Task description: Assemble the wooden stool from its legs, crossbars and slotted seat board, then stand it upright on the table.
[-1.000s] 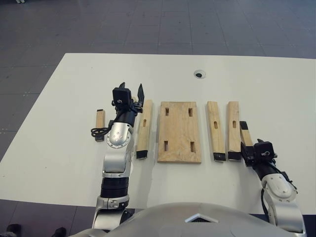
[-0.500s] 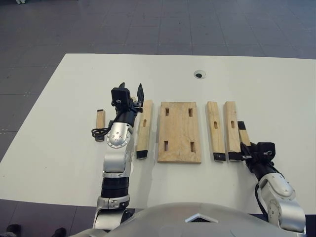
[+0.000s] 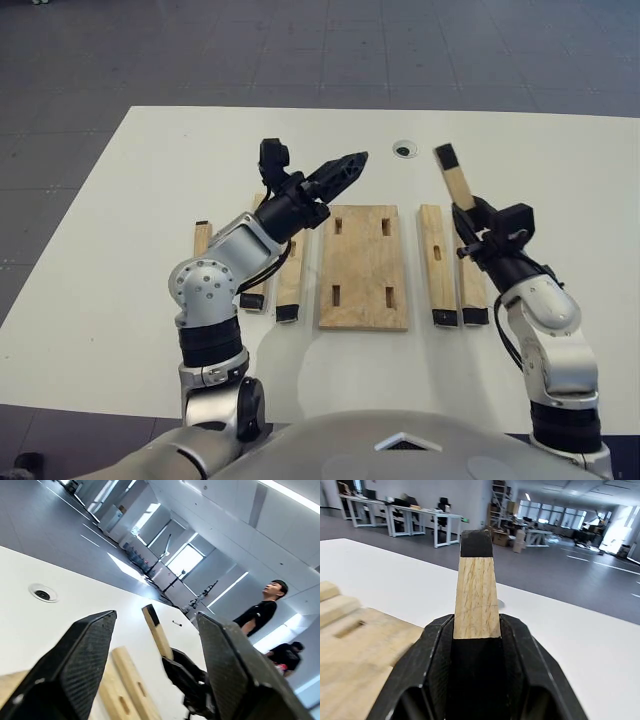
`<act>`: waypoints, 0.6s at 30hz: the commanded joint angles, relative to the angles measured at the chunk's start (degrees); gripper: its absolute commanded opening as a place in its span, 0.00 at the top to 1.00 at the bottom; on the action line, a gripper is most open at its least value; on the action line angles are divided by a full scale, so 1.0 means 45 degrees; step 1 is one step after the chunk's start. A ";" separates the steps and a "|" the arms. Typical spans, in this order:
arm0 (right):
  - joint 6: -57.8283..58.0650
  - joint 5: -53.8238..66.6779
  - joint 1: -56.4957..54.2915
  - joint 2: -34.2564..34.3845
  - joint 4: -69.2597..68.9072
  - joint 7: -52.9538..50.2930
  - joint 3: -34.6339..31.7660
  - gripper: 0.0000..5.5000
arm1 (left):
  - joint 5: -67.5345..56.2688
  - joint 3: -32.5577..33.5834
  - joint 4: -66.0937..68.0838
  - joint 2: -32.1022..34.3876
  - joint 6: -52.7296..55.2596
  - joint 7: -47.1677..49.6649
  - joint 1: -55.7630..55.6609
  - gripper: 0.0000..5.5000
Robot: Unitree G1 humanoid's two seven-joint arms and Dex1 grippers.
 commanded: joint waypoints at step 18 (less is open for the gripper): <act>-0.2302 -0.1503 -0.0896 -0.0823 0.0198 0.1530 0.3009 0.77 | -0.2131 0.0388 0.1051 -0.0426 0.0309 0.2303 -0.0927 0.49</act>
